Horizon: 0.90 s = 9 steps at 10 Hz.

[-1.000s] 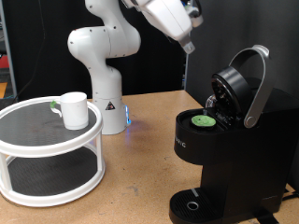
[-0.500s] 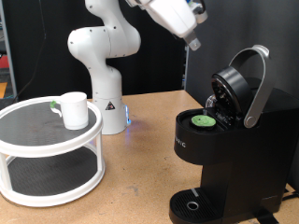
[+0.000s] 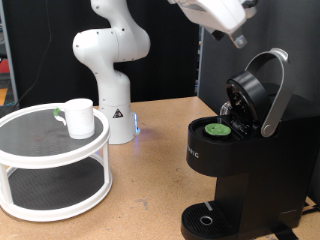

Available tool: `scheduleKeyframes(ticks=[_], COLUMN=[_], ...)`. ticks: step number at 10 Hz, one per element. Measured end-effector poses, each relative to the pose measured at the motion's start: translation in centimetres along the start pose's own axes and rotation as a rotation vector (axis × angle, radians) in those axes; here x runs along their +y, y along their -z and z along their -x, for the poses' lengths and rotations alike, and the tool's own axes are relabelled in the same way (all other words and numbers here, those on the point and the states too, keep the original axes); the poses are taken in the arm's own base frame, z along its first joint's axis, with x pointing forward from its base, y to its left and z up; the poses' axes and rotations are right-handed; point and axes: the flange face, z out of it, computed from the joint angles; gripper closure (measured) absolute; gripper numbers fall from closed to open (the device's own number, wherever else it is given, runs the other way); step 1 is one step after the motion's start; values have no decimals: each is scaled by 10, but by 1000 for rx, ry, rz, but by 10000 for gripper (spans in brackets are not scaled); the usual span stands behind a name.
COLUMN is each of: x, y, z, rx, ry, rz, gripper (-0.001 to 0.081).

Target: Make a cup of coffee with the keurig machine

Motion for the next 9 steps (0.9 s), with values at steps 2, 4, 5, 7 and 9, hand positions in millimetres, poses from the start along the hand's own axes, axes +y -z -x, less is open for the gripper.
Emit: scheduleKeyframes(ticks=[2,4,5,7,9], x=[-10,-18,-22,-30,-42], y=[-19,-35,-42,-53,-61], z=[-11,-20,-24,-31,-37], rx=[-11,-20,-25,-27,-29], ry=[-2,-20,-28,-32,-30], rz=[14,27,28,33,34], gripper=[3,3,3,3,6])
